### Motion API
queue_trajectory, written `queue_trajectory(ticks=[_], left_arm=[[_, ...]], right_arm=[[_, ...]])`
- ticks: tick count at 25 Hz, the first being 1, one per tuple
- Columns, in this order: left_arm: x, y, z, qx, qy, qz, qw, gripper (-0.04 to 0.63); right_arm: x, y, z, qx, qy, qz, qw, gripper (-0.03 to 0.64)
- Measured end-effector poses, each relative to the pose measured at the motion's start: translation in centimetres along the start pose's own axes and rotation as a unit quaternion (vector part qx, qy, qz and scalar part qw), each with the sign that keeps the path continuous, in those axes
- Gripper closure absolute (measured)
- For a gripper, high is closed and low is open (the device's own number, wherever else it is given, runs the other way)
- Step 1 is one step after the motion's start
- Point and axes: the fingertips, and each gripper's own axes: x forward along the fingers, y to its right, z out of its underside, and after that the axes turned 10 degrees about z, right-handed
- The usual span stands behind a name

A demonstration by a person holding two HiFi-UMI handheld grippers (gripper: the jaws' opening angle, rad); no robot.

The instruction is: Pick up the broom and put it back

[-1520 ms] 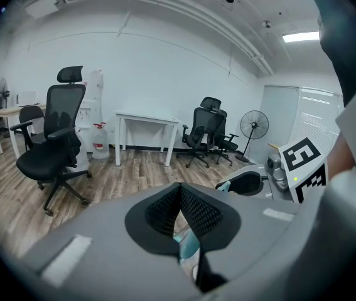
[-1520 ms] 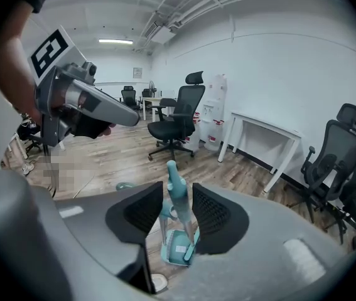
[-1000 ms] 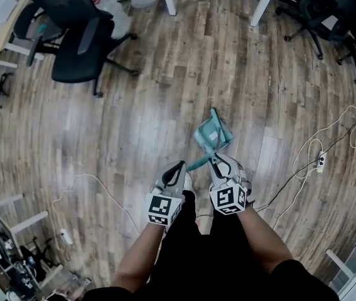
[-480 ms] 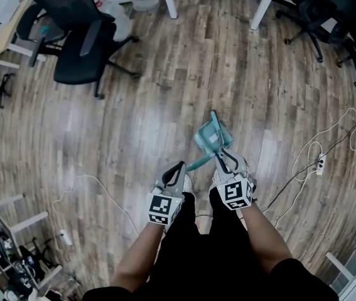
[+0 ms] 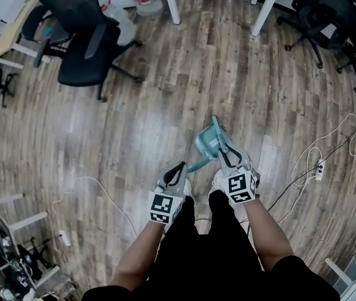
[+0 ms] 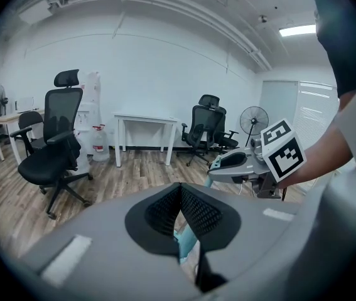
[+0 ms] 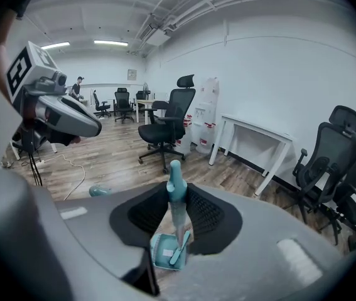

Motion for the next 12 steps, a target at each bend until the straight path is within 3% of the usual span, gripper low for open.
queue_trajectory(ticks=[5, 12], left_arm=[[-0.3, -0.3, 0.1, -0.01, -0.016, 0.007, 0.9998, 0.578], [-0.2, -0.6, -1.9, -0.004, 0.009, 0.007, 0.9999, 0.579]], right_arm=[[-0.1, 1.0, -1.3, 0.008, 0.003, 0.0, 1.0, 0.523], [-1.7, 2.8, -4.7, 0.029, 0.021, 0.007, 0.999, 0.522]])
